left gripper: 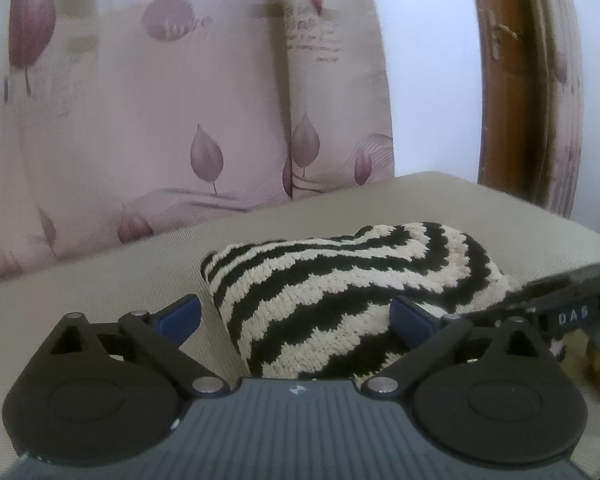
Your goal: Fold small clothes
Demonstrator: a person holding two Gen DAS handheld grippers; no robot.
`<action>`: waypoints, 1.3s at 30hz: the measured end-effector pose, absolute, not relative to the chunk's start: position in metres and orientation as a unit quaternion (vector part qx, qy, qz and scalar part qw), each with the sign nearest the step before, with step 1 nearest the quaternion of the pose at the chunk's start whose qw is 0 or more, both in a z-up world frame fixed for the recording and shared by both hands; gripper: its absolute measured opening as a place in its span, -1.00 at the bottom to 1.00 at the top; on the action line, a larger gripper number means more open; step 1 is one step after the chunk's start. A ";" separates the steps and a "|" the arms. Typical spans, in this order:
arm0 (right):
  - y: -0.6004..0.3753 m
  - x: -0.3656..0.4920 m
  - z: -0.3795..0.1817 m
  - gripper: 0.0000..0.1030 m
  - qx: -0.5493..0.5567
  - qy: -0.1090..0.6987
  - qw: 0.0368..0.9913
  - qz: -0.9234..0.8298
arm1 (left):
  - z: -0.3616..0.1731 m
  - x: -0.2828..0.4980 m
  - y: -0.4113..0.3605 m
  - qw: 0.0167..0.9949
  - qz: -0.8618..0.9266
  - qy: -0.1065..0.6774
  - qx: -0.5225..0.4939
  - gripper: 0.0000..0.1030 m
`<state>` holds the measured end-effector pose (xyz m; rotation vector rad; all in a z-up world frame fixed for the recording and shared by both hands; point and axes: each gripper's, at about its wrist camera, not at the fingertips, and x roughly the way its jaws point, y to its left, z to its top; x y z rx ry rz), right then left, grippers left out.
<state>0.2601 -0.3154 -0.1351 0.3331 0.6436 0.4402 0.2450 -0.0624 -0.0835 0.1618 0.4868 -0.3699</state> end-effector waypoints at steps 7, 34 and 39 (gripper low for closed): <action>-0.315 0.259 -0.135 0.31 0.161 0.312 0.912 0.214 | -0.095 0.280 -0.023 0.917 -0.228 0.319 -0.076 0.85; -0.337 0.327 -0.147 0.40 0.269 0.361 0.848 0.279 | -0.145 0.350 -0.004 0.822 -0.317 0.411 -0.235 0.68; -0.328 0.323 -0.148 -0.06 0.258 0.355 0.854 0.281 | -0.139 0.339 -0.010 0.846 -0.304 0.388 -0.203 0.35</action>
